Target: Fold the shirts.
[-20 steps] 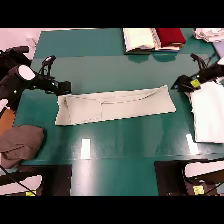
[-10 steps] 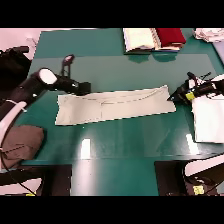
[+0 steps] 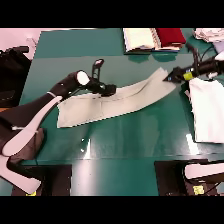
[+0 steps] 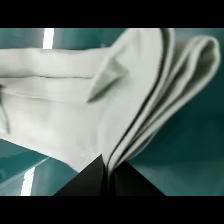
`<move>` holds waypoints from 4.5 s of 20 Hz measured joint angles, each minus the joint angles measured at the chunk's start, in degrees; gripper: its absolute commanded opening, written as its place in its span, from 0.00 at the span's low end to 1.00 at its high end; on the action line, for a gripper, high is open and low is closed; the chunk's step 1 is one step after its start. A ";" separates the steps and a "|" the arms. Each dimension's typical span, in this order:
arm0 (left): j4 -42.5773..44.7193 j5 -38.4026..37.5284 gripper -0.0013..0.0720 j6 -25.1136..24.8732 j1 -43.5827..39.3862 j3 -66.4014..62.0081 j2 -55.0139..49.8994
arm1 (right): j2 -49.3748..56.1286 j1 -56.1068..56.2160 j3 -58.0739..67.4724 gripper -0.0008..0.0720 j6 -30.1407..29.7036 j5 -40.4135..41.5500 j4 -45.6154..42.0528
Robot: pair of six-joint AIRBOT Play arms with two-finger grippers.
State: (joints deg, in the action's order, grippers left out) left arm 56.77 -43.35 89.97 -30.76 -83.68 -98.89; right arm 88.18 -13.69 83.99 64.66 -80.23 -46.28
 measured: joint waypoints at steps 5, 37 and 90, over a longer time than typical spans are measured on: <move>-0.35 -2.62 0.05 0.13 -2.84 -5.75 -7.15 | -5.62 8.90 10.32 0.03 3.67 -0.52 0.28; 23.34 -20.02 0.05 0.00 24.22 -11.04 32.57 | 4.70 43.10 10.27 0.58 5.95 16.94 -0.74; 16.52 -12.94 0.05 -1.84 6.49 -10.88 27.63 | -12.22 -24.87 15.96 0.03 14.73 15.93 -14.84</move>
State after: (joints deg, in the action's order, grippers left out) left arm 73.30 -56.29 88.14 -24.27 -94.56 -71.26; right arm 75.96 -38.57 99.94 79.40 -64.29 -61.12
